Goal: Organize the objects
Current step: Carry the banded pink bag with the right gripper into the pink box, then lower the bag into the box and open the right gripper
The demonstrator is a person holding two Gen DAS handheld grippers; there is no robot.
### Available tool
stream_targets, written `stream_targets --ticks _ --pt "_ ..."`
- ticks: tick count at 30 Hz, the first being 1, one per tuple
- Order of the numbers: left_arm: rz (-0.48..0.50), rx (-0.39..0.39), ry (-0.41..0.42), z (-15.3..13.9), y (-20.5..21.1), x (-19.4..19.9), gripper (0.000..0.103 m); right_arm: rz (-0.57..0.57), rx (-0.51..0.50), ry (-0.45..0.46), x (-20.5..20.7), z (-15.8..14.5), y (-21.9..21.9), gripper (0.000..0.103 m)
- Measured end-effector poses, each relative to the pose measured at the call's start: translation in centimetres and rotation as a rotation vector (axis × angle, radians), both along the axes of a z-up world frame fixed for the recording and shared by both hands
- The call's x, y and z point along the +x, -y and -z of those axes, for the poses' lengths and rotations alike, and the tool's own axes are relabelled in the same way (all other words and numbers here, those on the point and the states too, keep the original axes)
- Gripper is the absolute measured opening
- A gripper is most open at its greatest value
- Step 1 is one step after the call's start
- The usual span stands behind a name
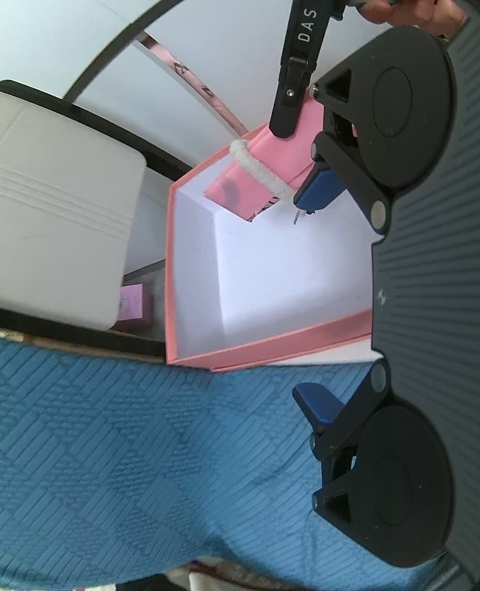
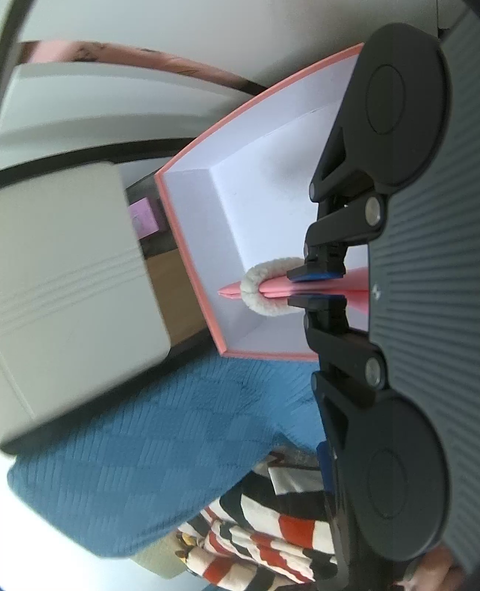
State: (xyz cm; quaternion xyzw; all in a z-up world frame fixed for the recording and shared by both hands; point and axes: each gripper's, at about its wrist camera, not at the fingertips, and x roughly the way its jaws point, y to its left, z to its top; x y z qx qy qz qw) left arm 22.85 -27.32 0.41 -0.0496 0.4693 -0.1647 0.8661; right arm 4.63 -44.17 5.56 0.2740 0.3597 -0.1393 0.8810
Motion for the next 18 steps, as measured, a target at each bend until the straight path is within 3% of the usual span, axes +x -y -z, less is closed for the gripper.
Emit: stream_targets --ticks 10,18 --pt "0.041 0.026 -0.025 3.7 3.7 2.2 0.101 0.022 0.035 -0.050 1.0 4.9 3.1 0.011" --pt "0.053 0.042 -0.031 5.4 5.7 3.1 0.101 0.014 -0.020 -0.074 2.0 7.9 4.3 0.011"
